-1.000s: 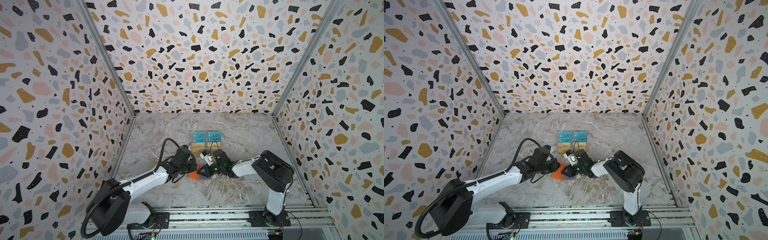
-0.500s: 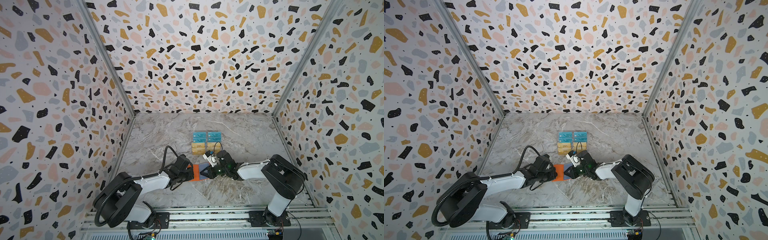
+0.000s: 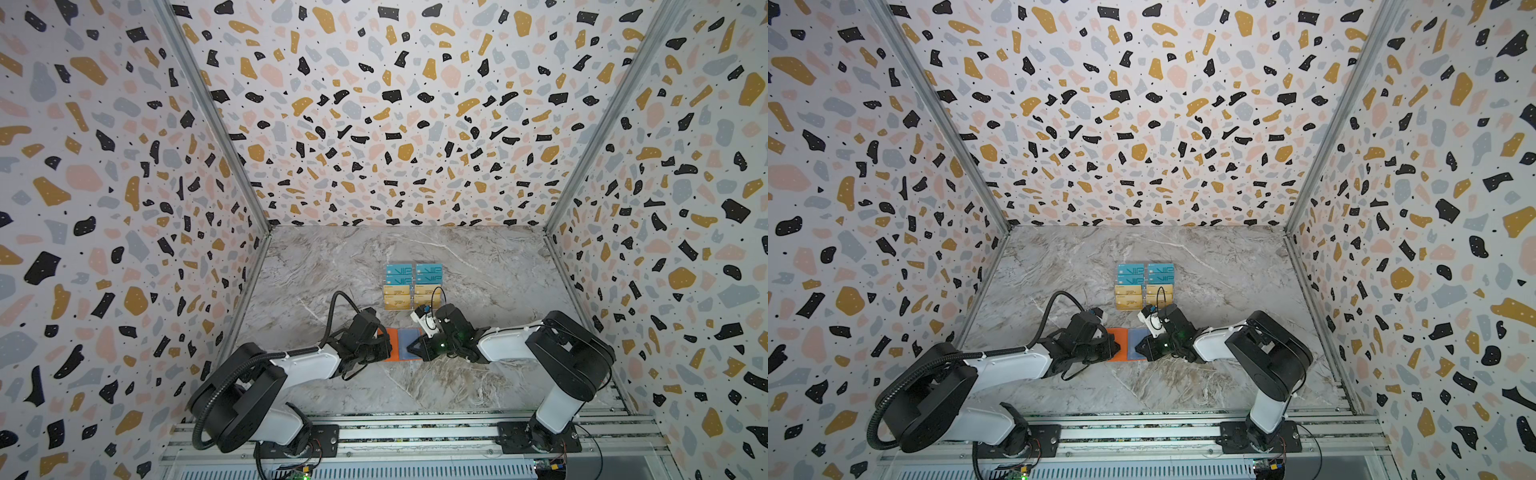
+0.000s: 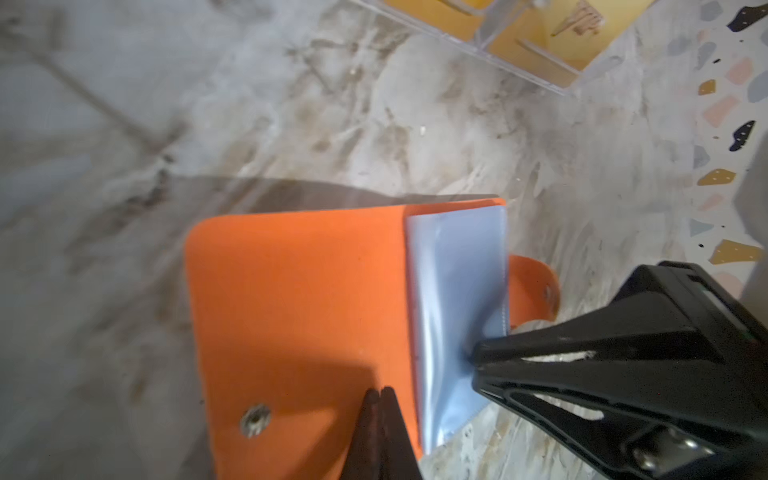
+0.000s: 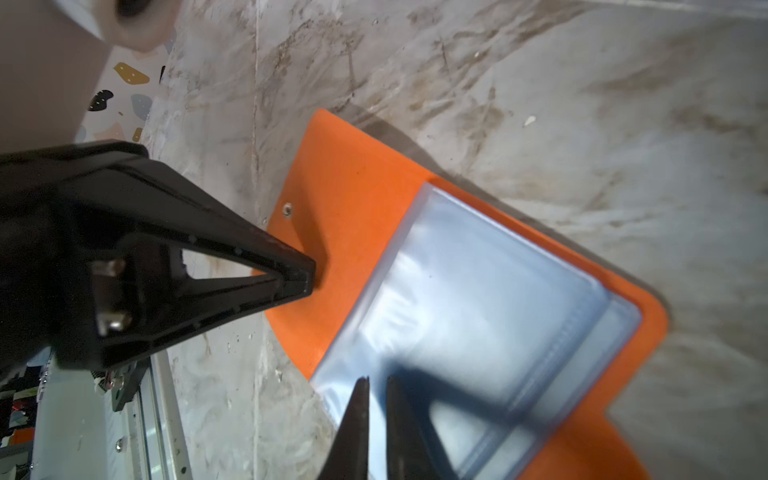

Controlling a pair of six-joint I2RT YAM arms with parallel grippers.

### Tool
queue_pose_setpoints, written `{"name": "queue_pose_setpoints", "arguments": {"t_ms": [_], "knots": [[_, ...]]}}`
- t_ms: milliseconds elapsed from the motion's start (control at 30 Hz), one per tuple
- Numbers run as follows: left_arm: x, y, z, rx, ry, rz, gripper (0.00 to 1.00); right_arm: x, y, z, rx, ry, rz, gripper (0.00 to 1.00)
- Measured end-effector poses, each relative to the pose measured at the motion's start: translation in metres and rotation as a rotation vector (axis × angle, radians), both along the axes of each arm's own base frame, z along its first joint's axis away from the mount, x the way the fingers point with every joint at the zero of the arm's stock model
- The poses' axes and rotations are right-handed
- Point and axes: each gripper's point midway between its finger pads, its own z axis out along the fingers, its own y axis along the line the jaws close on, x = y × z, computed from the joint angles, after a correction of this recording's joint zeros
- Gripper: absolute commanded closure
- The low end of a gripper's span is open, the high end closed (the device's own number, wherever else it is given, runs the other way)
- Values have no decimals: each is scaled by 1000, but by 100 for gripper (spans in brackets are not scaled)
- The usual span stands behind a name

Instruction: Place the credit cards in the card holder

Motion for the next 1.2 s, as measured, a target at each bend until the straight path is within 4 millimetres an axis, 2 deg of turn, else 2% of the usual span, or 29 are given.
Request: {"name": "queue_pose_setpoints", "arguments": {"t_ms": [167,267,400,633,1200], "knots": [[12,-21,15,-46,-33,-64,93,3,-2,0,-9,-5,-1,87],[16,-29,10,-61,-20,-92,92,3,-2,0,-11,-7,0,87],[15,-30,-2,-67,13,-107,86,3,-2,0,-12,-6,0,87],[22,-32,3,-104,-1,-109,72,4,-2,0,-12,-6,-1,87],[22,-38,2,-152,14,-116,70,5,-4,0,-10,-3,-4,87]]}}
